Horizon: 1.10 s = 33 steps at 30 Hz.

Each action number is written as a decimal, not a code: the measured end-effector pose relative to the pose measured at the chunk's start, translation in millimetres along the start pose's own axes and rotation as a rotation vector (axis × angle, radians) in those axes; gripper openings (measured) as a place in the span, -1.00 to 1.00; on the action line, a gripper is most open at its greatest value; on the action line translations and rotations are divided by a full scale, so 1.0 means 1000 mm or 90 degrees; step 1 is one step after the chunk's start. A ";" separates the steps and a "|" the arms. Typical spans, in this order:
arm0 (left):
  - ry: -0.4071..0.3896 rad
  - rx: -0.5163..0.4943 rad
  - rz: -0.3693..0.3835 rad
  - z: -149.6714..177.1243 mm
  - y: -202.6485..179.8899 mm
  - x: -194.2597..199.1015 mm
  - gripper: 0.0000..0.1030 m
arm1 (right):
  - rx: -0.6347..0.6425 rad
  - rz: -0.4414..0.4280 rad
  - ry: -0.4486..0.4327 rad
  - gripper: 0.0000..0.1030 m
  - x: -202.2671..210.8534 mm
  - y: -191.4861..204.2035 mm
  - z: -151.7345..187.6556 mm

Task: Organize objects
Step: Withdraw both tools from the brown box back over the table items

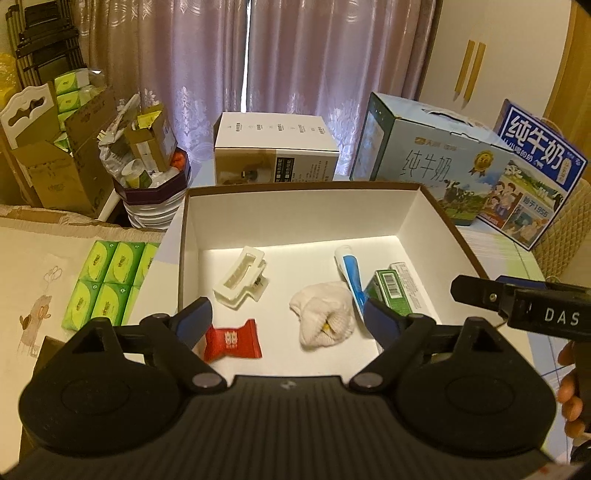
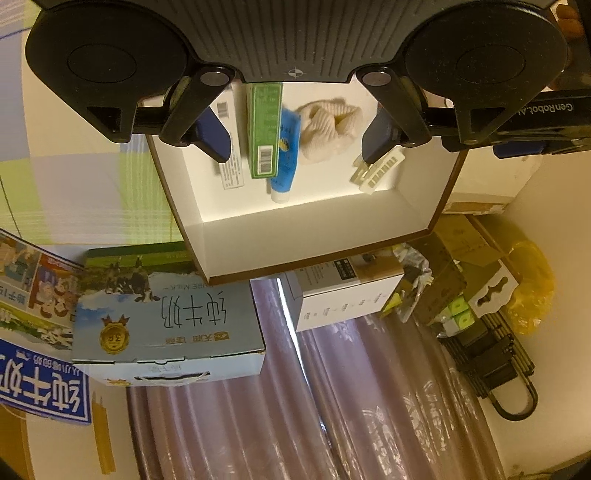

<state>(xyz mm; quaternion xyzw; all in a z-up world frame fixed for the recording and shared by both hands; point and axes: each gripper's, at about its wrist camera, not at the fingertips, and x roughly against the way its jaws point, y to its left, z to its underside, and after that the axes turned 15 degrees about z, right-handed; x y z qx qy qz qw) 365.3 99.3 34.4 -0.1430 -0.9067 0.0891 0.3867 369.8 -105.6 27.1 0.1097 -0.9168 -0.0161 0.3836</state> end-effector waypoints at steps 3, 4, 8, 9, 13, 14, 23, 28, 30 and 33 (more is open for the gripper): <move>-0.005 0.001 -0.003 0.009 -0.005 0.012 0.69 | -0.001 -0.003 -0.005 0.46 0.011 -0.002 0.008; -0.006 0.001 -0.004 0.013 -0.008 0.015 0.69 | -0.002 -0.004 -0.004 0.46 0.014 -0.003 0.011; -0.003 -0.003 -0.006 0.028 -0.015 0.025 0.71 | -0.014 -0.011 0.004 0.46 0.025 -0.008 0.023; 0.000 -0.001 -0.006 0.032 -0.016 0.027 0.72 | -0.014 -0.011 0.008 0.46 0.027 -0.009 0.026; 0.014 0.005 -0.009 0.047 -0.018 0.031 0.72 | -0.003 0.000 0.013 0.46 0.036 -0.011 0.040; 0.017 0.005 -0.009 0.051 -0.018 0.033 0.72 | -0.002 -0.001 0.016 0.46 0.037 -0.013 0.043; 0.028 0.001 -0.007 0.072 -0.026 0.045 0.72 | -0.002 0.000 0.042 0.46 0.048 -0.018 0.074; 0.039 0.003 -0.009 0.085 -0.029 0.048 0.72 | 0.002 0.002 0.058 0.46 0.050 -0.020 0.089; 0.043 0.004 -0.009 0.091 -0.029 0.049 0.72 | 0.006 0.003 0.065 0.46 0.051 -0.021 0.095; 0.051 0.004 -0.012 0.099 -0.029 0.051 0.72 | 0.010 0.005 0.075 0.46 0.052 -0.023 0.105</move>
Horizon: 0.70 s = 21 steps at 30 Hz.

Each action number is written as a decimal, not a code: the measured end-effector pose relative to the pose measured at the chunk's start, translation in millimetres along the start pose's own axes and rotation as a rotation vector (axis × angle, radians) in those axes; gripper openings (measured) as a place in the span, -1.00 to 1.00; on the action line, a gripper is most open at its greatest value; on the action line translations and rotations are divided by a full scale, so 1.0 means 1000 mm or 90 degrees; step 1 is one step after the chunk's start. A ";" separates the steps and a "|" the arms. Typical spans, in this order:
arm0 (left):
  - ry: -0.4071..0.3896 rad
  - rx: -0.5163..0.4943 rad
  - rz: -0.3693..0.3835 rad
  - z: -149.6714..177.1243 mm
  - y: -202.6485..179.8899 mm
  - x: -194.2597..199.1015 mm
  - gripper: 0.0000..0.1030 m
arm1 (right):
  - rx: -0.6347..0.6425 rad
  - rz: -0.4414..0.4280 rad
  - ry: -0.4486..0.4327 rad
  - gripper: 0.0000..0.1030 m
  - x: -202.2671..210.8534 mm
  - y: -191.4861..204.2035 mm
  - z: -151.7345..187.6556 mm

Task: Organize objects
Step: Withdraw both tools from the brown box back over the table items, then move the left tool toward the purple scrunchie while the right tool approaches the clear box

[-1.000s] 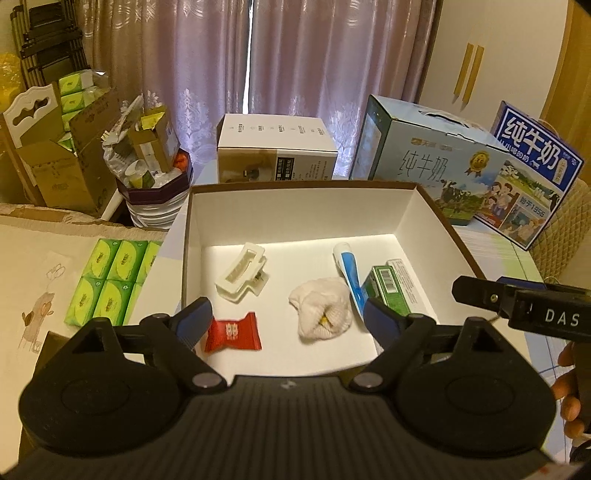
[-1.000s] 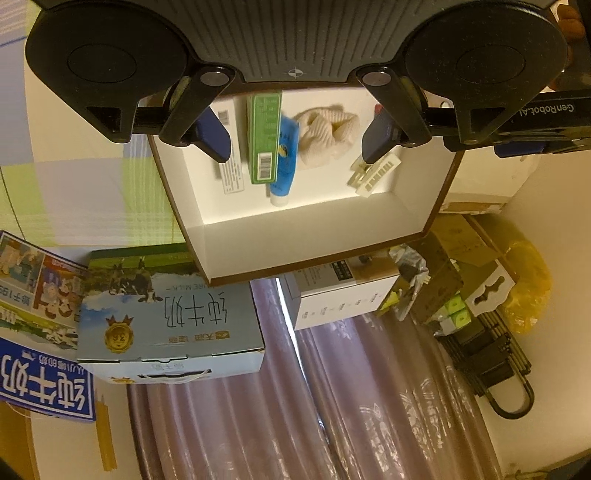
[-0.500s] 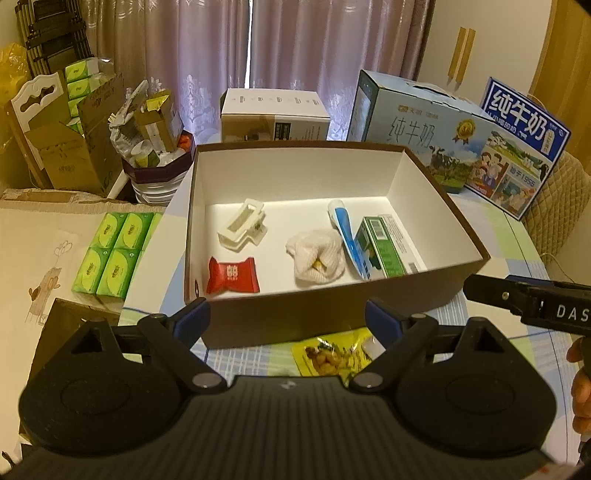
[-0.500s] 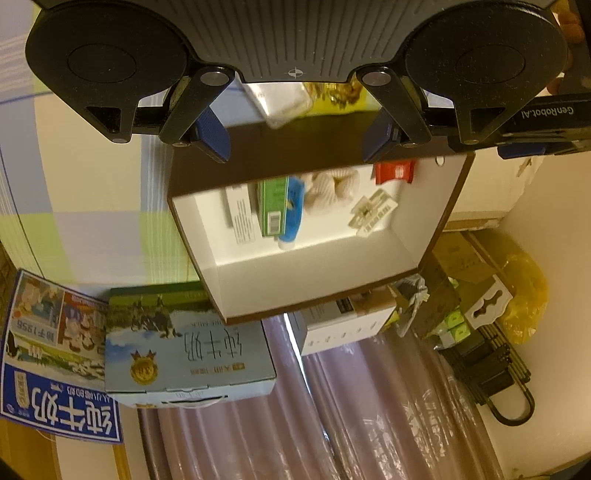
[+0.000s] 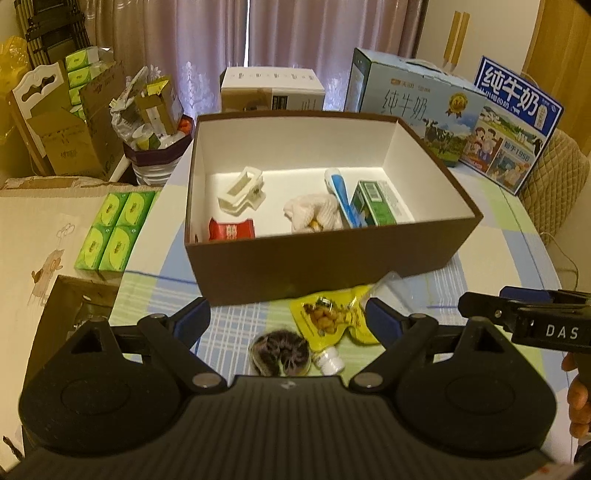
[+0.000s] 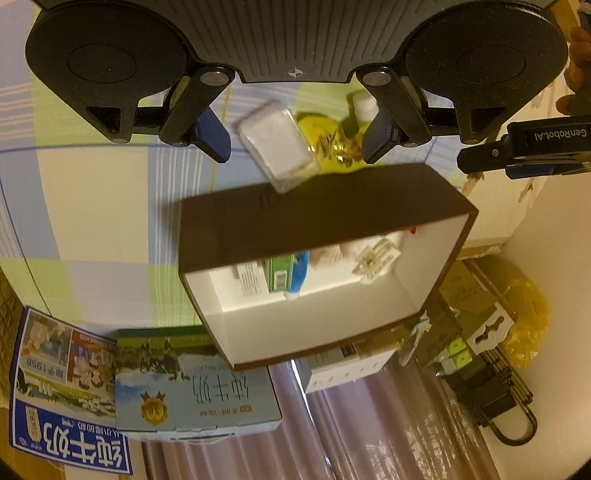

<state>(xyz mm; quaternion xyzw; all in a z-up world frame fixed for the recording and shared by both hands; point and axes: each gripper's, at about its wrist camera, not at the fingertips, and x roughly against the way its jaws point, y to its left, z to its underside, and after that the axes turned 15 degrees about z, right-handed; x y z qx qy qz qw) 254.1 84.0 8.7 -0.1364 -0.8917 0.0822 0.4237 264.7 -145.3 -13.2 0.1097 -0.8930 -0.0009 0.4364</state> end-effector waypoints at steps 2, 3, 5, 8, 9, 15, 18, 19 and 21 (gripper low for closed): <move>0.008 0.002 -0.003 0.005 0.001 -0.001 0.72 | 0.006 0.002 0.006 0.46 0.000 -0.001 0.006; 0.013 0.004 -0.003 0.008 0.002 -0.001 0.72 | 0.008 0.003 0.010 0.46 0.000 -0.001 0.009; 0.023 0.005 0.001 0.015 0.002 -0.002 0.72 | 0.009 0.004 0.016 0.46 0.000 -0.002 0.015; 0.038 0.006 0.002 0.025 0.002 -0.004 0.72 | 0.011 0.007 0.025 0.46 -0.001 -0.004 0.021; 0.042 0.006 0.002 0.028 0.002 -0.005 0.72 | 0.012 0.007 0.028 0.46 -0.001 -0.004 0.023; 0.065 0.013 0.002 0.041 0.004 -0.010 0.72 | 0.021 0.009 0.043 0.46 -0.003 -0.003 0.034; 0.073 0.016 -0.001 0.045 0.006 -0.013 0.72 | 0.024 0.009 0.054 0.46 -0.007 -0.002 0.040; 0.075 0.017 -0.002 0.047 0.007 -0.014 0.72 | 0.026 0.009 0.057 0.46 -0.007 -0.002 0.042; 0.080 0.017 -0.003 0.049 0.007 -0.017 0.72 | 0.030 0.011 0.063 0.46 -0.009 0.000 0.045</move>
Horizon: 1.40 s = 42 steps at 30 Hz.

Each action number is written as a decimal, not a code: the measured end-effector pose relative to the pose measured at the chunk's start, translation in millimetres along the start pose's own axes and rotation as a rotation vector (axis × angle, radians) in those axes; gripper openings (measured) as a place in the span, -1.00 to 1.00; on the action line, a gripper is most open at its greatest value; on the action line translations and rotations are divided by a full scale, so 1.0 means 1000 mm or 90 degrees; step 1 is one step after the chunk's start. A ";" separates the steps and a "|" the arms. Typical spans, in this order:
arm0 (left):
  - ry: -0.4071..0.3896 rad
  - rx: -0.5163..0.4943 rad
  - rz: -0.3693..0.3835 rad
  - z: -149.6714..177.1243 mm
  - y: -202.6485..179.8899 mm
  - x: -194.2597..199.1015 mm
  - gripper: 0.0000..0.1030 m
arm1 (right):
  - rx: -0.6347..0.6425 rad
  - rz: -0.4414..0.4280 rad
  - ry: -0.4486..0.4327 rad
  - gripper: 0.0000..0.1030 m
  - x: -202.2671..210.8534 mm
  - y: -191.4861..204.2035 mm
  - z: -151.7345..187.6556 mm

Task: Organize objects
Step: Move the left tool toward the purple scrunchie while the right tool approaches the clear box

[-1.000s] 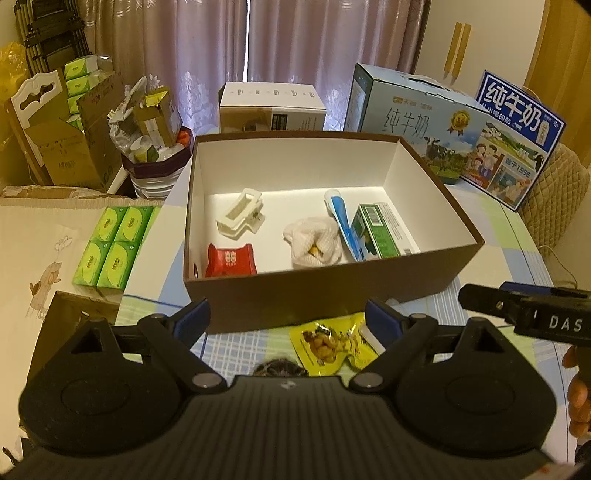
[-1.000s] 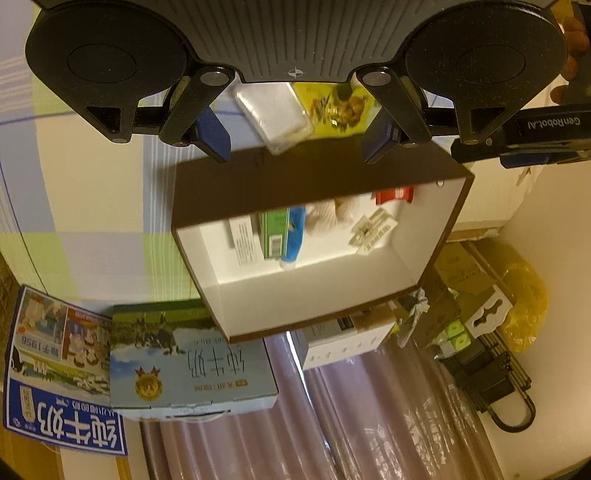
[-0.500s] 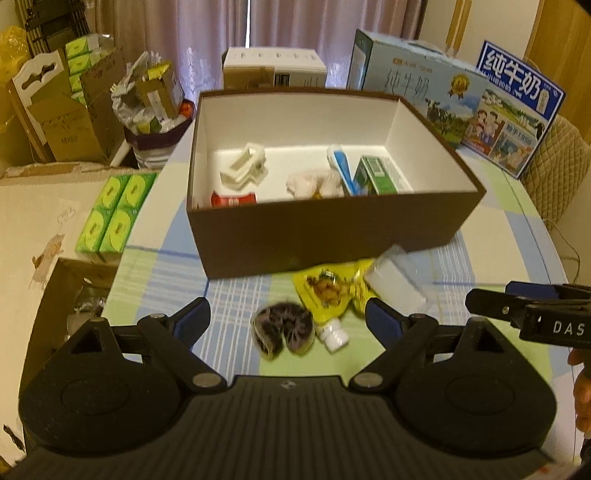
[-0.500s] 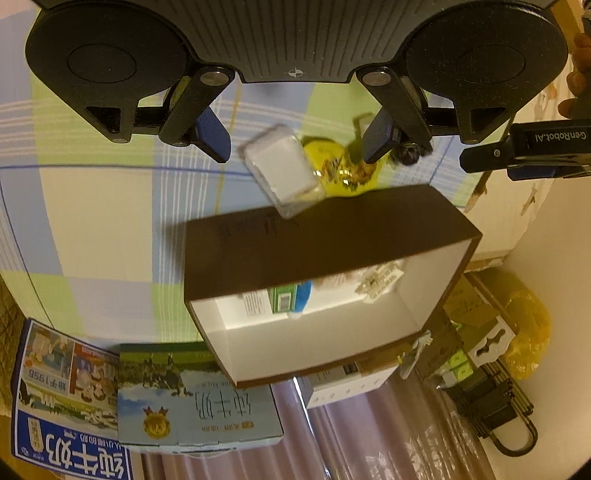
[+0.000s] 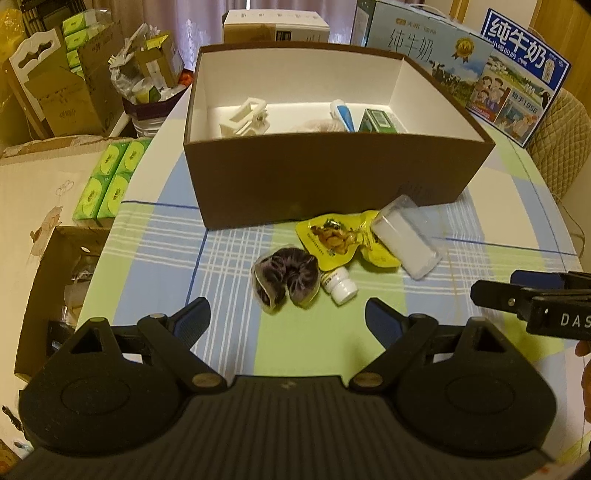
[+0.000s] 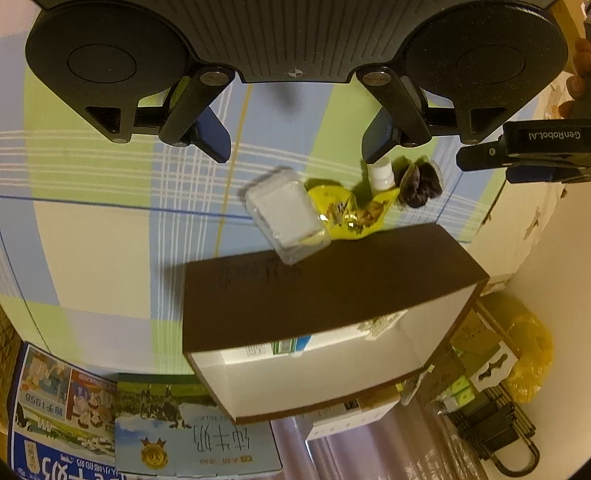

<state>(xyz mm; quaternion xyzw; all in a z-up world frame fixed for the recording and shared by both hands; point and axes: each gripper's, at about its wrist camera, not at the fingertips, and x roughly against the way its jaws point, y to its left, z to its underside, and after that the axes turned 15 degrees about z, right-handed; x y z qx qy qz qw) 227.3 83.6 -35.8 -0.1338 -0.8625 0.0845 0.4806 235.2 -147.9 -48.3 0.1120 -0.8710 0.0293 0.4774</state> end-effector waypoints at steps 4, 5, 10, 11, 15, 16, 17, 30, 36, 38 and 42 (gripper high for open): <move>0.009 -0.001 0.000 0.002 0.000 -0.005 0.72 | 0.011 0.005 0.008 0.46 -0.005 0.002 0.005; 0.011 -0.002 0.000 0.002 0.000 -0.006 0.72 | 0.015 0.007 0.009 0.46 -0.006 0.003 0.006; 0.018 -0.006 -0.002 0.003 0.000 -0.011 0.72 | 0.028 0.014 0.013 0.46 -0.013 0.005 0.008; 0.020 -0.006 -0.002 0.003 0.001 -0.012 0.72 | 0.030 0.016 0.013 0.46 -0.014 0.006 0.008; 0.026 -0.005 -0.004 0.002 0.004 -0.019 0.72 | 0.039 0.022 0.015 0.46 -0.022 0.006 0.009; 0.028 -0.005 -0.004 0.002 0.005 -0.021 0.72 | 0.040 0.022 0.016 0.46 -0.023 0.006 0.009; 0.030 -0.005 -0.003 0.002 0.006 -0.023 0.72 | 0.042 0.024 0.017 0.46 -0.026 0.006 0.009; 0.039 -0.014 -0.009 -0.003 0.021 -0.045 0.72 | 0.087 0.037 -0.018 0.46 -0.053 0.011 -0.004; 0.036 -0.009 -0.021 -0.009 0.030 -0.052 0.72 | 0.117 0.035 -0.039 0.46 -0.070 0.020 -0.016; 0.036 -0.009 -0.025 -0.010 0.033 -0.054 0.72 | 0.128 0.037 -0.042 0.46 -0.077 0.024 -0.020; 0.037 -0.013 -0.029 -0.013 0.035 -0.058 0.72 | 0.151 0.044 -0.055 0.46 -0.089 0.031 -0.026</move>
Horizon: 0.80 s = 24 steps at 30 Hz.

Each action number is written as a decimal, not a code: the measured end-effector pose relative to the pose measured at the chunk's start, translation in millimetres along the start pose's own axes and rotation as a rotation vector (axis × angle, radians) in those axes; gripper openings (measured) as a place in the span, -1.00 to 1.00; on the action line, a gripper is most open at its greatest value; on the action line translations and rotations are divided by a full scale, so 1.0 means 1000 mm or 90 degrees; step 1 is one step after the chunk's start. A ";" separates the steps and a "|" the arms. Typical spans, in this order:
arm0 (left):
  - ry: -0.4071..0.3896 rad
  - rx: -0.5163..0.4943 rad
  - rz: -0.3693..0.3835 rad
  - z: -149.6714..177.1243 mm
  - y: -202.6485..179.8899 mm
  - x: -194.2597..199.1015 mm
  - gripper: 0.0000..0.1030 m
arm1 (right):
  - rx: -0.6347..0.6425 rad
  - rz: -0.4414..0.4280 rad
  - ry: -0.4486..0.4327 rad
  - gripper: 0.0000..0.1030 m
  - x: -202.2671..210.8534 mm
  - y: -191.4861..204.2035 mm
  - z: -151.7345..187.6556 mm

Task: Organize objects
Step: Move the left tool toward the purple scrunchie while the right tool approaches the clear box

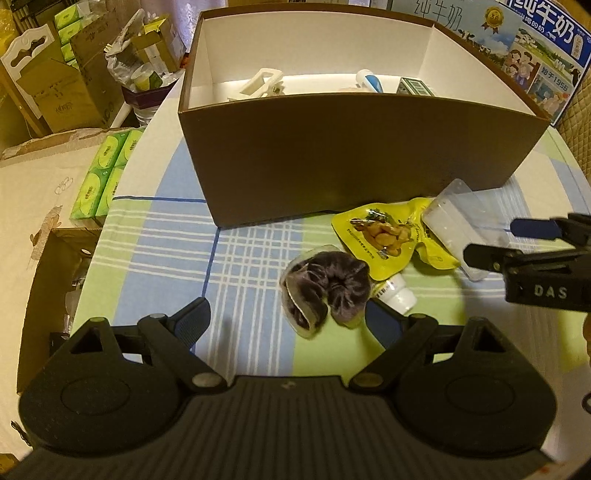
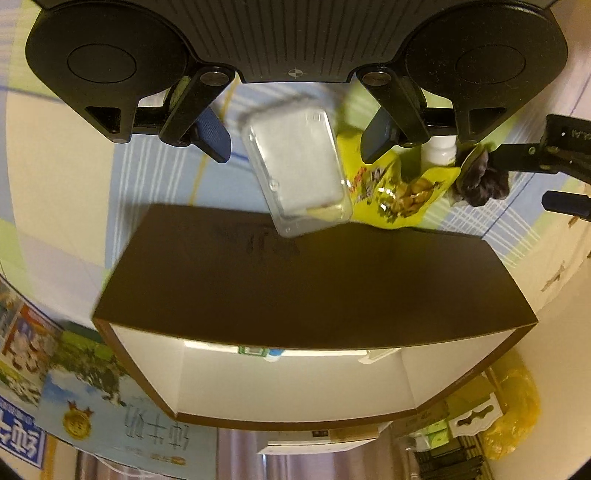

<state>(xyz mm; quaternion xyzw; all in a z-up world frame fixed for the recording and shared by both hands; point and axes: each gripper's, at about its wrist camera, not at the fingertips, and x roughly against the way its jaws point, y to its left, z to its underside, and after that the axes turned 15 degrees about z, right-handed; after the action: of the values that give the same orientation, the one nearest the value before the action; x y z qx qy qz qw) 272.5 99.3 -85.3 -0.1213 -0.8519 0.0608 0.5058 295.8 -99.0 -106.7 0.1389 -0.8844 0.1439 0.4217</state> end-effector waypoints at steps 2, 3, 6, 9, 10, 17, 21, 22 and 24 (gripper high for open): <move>0.000 -0.001 -0.001 -0.001 0.001 -0.002 0.72 | 0.014 0.007 -0.001 0.45 -0.006 0.003 -0.002; 0.000 -0.002 -0.001 -0.001 0.002 -0.002 0.72 | 0.018 0.007 -0.002 0.45 -0.008 0.004 -0.003; 0.001 -0.005 -0.001 -0.002 0.002 -0.005 0.72 | 0.027 0.012 -0.001 0.41 -0.015 0.006 -0.003; 0.004 -0.012 0.000 -0.002 0.002 -0.007 0.72 | 0.044 0.014 -0.005 0.11 -0.018 0.007 -0.002; 0.005 -0.014 0.000 -0.001 0.002 -0.007 0.72 | 0.048 0.015 -0.009 0.10 -0.018 0.007 -0.001; 0.004 -0.039 0.009 0.000 -0.003 -0.008 0.72 | 0.027 0.032 0.003 0.08 -0.009 -0.008 0.014; 0.007 -0.045 0.013 0.001 -0.005 -0.011 0.72 | 0.003 0.054 0.016 0.08 0.000 -0.025 0.026; 0.008 -0.046 0.014 0.001 -0.005 -0.013 0.72 | -0.004 0.060 0.020 0.09 0.002 -0.030 0.030; 0.009 -0.051 0.014 0.001 -0.006 -0.015 0.72 | -0.016 0.071 0.025 0.09 0.008 -0.037 0.037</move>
<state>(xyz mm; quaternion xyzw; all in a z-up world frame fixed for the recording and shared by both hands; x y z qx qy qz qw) 277.6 90.0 -97.1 -0.1514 -0.8486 0.0312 0.5060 278.4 -147.7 -117.0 0.0813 -0.8841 0.1589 0.4319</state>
